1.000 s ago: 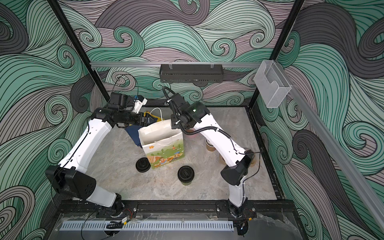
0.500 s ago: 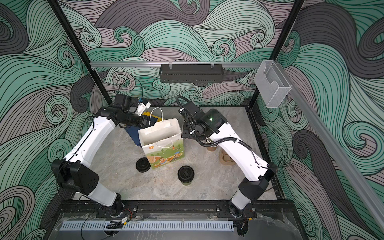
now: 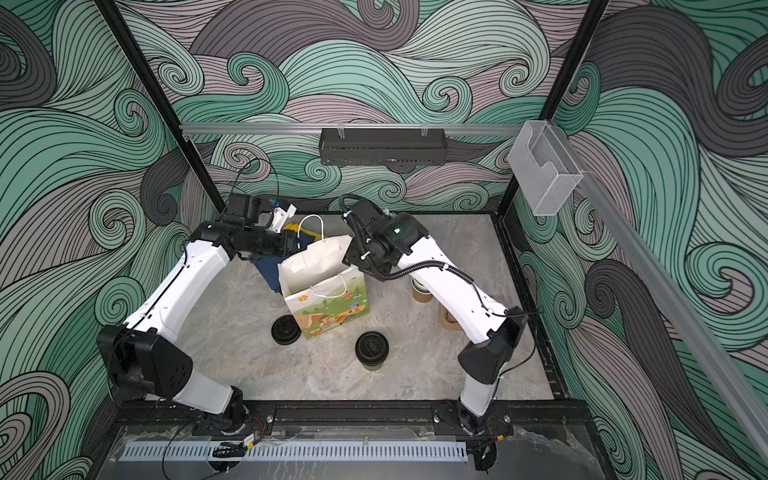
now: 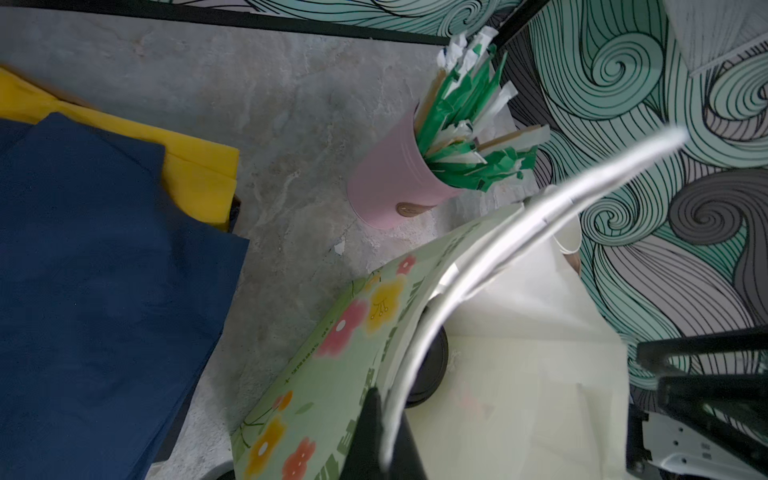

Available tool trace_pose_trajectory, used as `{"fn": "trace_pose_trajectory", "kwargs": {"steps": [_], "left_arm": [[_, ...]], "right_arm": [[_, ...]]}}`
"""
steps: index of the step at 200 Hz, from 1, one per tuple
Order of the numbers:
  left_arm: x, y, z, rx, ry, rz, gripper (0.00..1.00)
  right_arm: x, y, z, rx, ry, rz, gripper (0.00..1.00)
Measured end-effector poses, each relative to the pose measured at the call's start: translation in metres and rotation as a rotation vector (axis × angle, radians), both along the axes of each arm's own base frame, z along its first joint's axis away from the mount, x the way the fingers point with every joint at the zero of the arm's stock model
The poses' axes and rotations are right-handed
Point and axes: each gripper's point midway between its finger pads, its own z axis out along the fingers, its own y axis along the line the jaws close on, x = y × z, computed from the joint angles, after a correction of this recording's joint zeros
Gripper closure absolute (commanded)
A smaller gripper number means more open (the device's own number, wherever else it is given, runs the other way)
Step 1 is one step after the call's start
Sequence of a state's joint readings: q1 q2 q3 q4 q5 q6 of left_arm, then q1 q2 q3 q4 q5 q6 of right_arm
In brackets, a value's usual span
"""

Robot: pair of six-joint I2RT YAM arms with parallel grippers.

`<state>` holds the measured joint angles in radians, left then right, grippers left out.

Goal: Pack the takeout coffee

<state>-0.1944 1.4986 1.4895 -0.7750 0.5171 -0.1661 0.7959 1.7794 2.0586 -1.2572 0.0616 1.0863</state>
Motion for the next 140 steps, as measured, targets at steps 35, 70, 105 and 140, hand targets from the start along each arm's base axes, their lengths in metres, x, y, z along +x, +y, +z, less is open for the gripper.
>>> {"fn": "trace_pose_trajectory", "kwargs": {"steps": [35,70,105,140], "left_arm": [[-0.018,0.01,0.004,-0.046,-0.001,0.189,1.0],[-0.034,0.012,0.004,-0.113,0.034,0.356,1.0],[-0.04,0.008,0.0,-0.177,0.078,0.512,1.0],[-0.046,0.002,0.0,-0.233,0.095,0.633,1.0]], "right_arm": [[0.006,0.002,0.006,0.01,-0.016,-0.018,0.31],[0.011,-0.004,0.006,0.006,-0.016,-0.031,0.31],[0.013,-0.013,0.005,-0.016,-0.011,-0.037,0.31],[0.014,-0.02,0.008,-0.032,-0.018,-0.032,0.28]]}}
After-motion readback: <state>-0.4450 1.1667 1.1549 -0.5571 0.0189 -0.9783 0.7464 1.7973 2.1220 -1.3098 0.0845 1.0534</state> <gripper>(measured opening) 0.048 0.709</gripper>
